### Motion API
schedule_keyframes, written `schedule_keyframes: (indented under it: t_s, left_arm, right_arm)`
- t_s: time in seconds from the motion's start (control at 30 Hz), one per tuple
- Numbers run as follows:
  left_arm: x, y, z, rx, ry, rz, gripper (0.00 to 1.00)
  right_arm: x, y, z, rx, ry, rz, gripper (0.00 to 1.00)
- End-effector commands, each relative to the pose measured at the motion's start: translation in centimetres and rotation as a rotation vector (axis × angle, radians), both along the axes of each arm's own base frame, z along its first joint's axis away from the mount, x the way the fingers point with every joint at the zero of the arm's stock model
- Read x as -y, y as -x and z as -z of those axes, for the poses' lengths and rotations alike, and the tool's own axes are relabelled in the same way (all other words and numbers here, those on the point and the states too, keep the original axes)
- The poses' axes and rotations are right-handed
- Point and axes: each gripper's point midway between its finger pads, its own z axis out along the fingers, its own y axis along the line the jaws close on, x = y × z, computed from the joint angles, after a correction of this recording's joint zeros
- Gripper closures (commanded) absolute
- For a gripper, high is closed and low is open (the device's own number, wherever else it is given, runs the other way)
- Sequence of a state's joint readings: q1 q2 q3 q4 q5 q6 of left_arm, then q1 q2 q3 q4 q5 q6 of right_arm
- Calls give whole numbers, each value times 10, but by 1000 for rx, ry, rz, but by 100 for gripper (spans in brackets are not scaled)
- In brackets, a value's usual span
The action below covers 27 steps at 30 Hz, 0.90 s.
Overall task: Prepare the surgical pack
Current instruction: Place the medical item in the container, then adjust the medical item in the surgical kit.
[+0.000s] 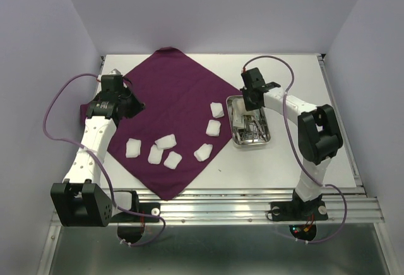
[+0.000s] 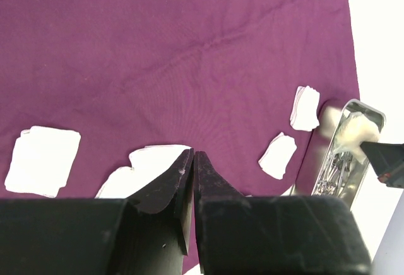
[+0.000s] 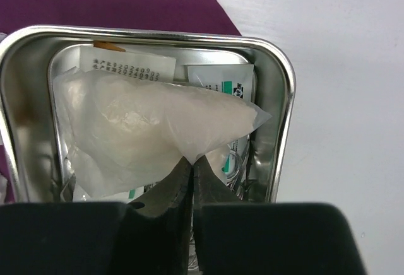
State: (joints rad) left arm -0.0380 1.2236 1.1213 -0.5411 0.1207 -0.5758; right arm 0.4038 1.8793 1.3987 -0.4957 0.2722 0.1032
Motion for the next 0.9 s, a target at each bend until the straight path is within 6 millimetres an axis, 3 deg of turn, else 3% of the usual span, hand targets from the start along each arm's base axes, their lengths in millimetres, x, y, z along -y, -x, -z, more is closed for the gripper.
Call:
schedule_keyframes:
  t_s: [0.0, 0.03, 0.07, 0.1, 0.3, 0.47, 0.67, 0.8, 0.87]
  left_arm:
    - [0, -1, 1, 11, -13, 18, 84]
    - [0, -1, 2, 9, -12, 19, 84]
    - [0, -1, 3, 6, -12, 19, 84]
    - [0, -1, 3, 4, -12, 19, 84]
    - [0, 0, 3, 6, -14, 19, 84]
    - [0, 0, 5, 4, -12, 19, 85]
    - [0, 0, 5, 3, -11, 18, 85]
    - [0, 0, 6, 3, -12, 19, 85]
    - [0, 0, 8, -3, -12, 19, 85]
  right_arm:
    - [-4, -8, -9, 14, -11, -18, 85]
    - [-4, -9, -10, 17, -11, -17, 77]
    - [-4, -10, -12, 23, -10, -14, 60]
    - [-4, -10, -14, 29, -13, -10, 55]
    - [-9, -12, -49, 108, -80, -3, 47]
    - [-7, -12, -61, 149, -107, 39, 47]
    - [-5, -11, -57, 169, -122, 76, 55]
    - [-5, -20, -47, 167, -111, 100, 81]
    - [-9, -25, -41, 155, -117, 96, 87]
